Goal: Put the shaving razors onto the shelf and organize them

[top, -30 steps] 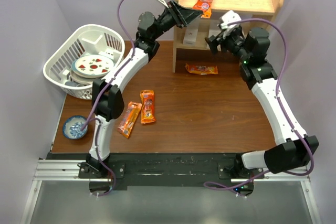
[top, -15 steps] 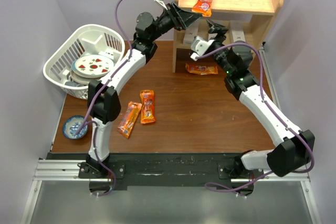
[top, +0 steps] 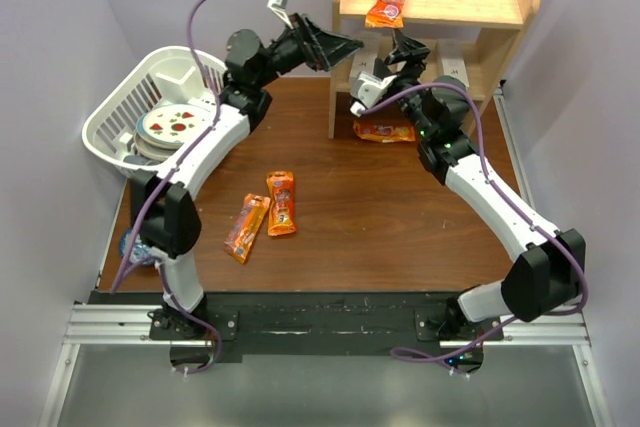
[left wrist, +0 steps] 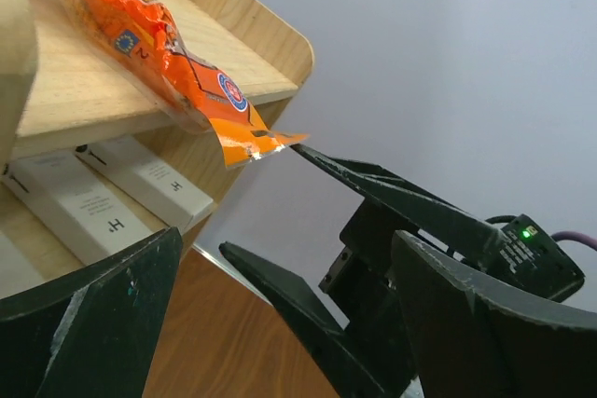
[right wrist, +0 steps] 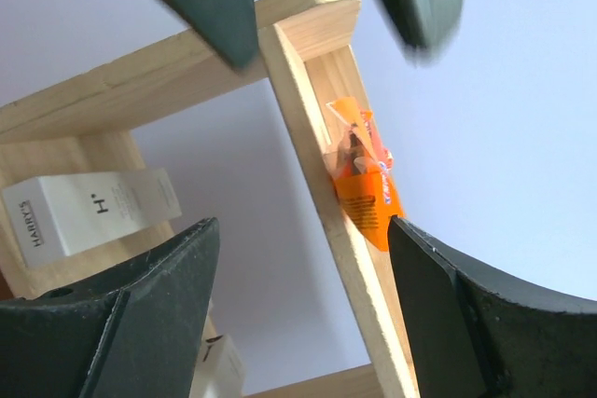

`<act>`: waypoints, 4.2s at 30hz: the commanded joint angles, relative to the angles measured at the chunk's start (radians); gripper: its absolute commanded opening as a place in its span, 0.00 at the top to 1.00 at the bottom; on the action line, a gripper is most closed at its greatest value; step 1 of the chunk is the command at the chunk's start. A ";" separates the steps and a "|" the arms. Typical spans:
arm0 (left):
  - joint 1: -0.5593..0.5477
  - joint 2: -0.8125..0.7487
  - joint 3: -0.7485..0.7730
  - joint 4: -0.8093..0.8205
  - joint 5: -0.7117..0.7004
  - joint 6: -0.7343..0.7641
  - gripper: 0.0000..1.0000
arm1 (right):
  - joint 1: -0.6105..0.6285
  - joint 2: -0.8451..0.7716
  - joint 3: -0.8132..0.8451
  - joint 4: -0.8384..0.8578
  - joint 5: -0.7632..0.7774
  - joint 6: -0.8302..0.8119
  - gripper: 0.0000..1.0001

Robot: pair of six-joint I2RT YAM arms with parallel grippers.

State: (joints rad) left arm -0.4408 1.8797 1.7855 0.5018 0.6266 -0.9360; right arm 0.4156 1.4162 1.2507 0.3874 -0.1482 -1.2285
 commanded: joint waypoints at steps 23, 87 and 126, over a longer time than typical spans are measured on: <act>0.088 -0.392 -0.434 -0.009 0.108 0.267 0.00 | 0.023 0.027 0.101 0.008 0.036 -0.115 0.26; 0.106 -0.402 -0.479 0.026 0.094 0.241 0.00 | 0.026 0.194 0.397 -0.213 0.122 -0.284 0.97; 0.125 -0.422 -0.500 0.030 0.088 0.246 0.00 | 0.034 0.334 0.497 -0.087 0.059 -0.374 0.56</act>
State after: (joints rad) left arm -0.3271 1.5009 1.2938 0.4923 0.7250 -0.6949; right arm 0.4450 1.7813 1.7916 0.1577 -0.0952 -1.5902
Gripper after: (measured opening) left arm 0.997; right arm 0.194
